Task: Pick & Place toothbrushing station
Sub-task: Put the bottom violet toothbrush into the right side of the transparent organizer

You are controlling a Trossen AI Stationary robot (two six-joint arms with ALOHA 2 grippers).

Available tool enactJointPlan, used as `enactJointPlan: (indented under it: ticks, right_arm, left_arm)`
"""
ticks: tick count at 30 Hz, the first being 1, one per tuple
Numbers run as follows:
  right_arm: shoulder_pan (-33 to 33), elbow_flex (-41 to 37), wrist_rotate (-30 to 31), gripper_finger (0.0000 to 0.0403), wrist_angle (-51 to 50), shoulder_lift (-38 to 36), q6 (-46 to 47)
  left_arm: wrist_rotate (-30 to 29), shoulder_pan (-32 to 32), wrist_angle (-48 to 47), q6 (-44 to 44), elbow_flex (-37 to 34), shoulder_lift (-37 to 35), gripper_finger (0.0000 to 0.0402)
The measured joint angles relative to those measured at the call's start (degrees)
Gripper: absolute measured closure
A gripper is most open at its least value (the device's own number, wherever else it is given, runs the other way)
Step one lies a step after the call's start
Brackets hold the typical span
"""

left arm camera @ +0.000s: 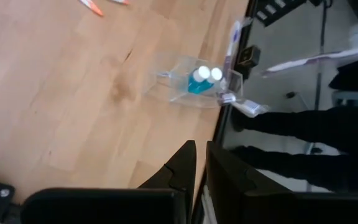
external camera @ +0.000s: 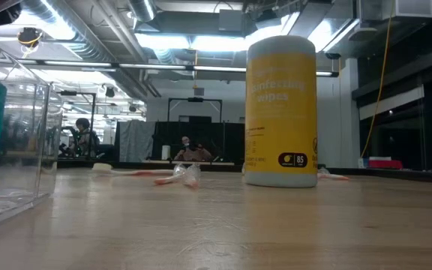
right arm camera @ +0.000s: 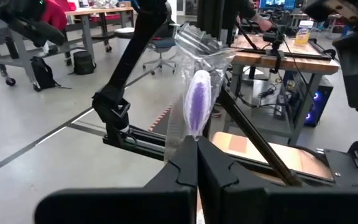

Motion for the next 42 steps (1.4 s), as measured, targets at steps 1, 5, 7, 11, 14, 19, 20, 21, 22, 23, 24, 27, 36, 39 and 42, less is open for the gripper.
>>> enactJointPlan:
  ticks: [1,5,7,11,14,19,20,21,22,23,24,27,36,39,42]
  right_arm:
    - [0.0,0.0,0.0,0.0403,-0.3,0.0,0.0]
    - [-0.2,-1.2,-0.3,0.0403,-0.6,0.0,0.4]
    - [-0.2,-2.9,-0.4,0.0403,-0.2,0.0,1.7]
    - [0.3,-6.3,-0.1,0.0403,4.3,0.0,4.4]
    - [0.8,-8.4,0.0,0.0403,7.3,0.0,5.8]
    - [1.8,-11.0,1.0,0.0403,8.6,0.0,7.5]
    - [2.0,-11.7,1.3,0.0403,9.2,0.0,7.6]
    - [2.1,-12.5,1.3,0.0403,9.9,0.0,7.8]
    - [2.1,-13.3,1.3,0.0403,10.7,0.0,8.0]
    - [2.1,-13.8,1.3,0.0403,11.4,0.0,8.0]
    - [2.1,-14.2,1.3,0.0403,11.9,0.0,8.0]
    - [2.1,-15.9,1.5,0.0403,14.2,-0.1,8.0]
    - [2.0,-24.5,1.5,0.0403,26.1,0.0,13.3]
    - [1.9,-26.2,1.5,0.0403,29.1,0.0,14.8]
    - [1.8,-26.3,0.9,0.0403,28.7,0.0,15.3]
  left_arm:
    - [-0.7,-0.4,-0.4,-0.7,0.0,-0.3,0.0370]
    - [-2.1,-1.7,-2.7,-2.9,0.0,-0.6,0.0370]
    - [-2.5,-1.8,-3.0,-3.3,0.0,-0.5,0.0371]
    - [-2.7,-1.9,-3.0,-4.1,0.0,-0.1,0.0371]
    - [-2.7,-1.9,-2.9,-4.8,0.0,0.6,0.0371]
    - [-2.7,-1.9,-2.1,-5.4,0.0,2.5,0.0371]
    - [-2.7,-1.9,-1.9,-5.5,0.0,2.8,0.0371]
    - [-2.7,-1.9,-1.6,-5.5,0.0,3.2,0.0371]
    - [-2.7,-1.9,-1.4,-5.5,0.0,3.6,0.0371]
    - [-2.8,-1.9,-1.2,-5.4,0.0,3.9,0.0371]
    - [-3.2,-1.9,-1.0,-5.4,0.0,4.2,0.0371]
    - [-4.2,-1.9,0.0,-5.4,0.0,5.1,0.0371]
    - [-4.5,-1.9,0.6,-5.7,0.0,6.3,0.0371]
    - [-4.7,-1.9,0.6,-5.7,0.0,6.3,0.0371]
    - [-4.7,-1.9,0.5,-5.7,0.0,6.3,0.0371]
